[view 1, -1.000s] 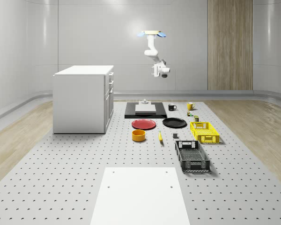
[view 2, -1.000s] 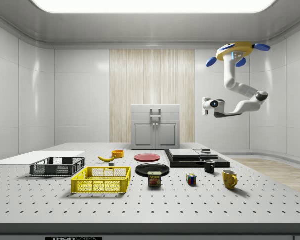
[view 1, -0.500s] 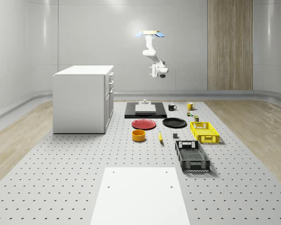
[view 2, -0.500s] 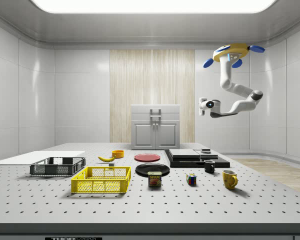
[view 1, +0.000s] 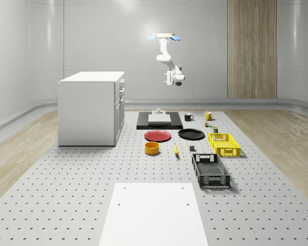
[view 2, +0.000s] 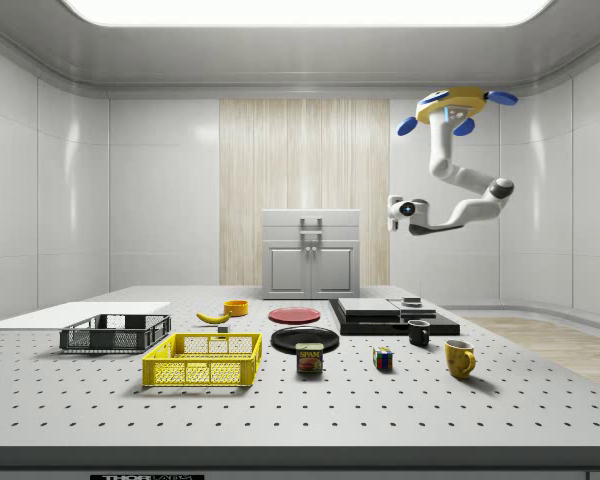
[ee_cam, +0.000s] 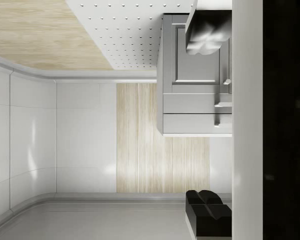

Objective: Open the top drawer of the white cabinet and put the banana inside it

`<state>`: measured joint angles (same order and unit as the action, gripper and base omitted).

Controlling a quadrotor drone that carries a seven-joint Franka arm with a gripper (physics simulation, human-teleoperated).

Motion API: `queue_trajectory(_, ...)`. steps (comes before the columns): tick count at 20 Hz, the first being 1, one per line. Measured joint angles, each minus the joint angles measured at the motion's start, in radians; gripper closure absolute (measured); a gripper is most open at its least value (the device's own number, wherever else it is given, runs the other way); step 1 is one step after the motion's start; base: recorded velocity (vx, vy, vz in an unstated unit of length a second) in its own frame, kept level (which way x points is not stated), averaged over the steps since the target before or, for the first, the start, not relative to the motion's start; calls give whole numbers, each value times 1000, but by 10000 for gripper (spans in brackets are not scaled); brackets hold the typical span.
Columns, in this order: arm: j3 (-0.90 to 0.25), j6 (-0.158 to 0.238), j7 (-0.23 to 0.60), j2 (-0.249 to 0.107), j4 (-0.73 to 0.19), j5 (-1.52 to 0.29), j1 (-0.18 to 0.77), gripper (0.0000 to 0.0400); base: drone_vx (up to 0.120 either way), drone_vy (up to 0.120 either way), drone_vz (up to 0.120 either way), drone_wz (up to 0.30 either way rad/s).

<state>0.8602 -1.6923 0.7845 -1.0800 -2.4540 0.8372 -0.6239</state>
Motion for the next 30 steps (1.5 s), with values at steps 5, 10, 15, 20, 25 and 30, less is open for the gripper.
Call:
queue_trajectory(5, 4, -11, 9, -13, -2, -11, -12, 0, 120, 0, 0, 0)
queue_trajectory(10, 7, -22, 17, -25, -3, -20, -23, 0, 120, 0, 0, 0)
queue_trajectory(15, 10, -32, 25, -37, -5, -30, -33, 0, 120, 0, 0, 0)
queue_trajectory(20, 13, -40, 32, -47, -6, -38, -43, 0, 120, -24, 0, 0)
queue_trajectory(25, 16, -48, 38, -57, -7, -46, -51, 0, 120, -120, 0, 0)
queue_trajectory(30, 18, -56, 45, -66, -8, -53, -59, 0, 120, -120, 0, 0)
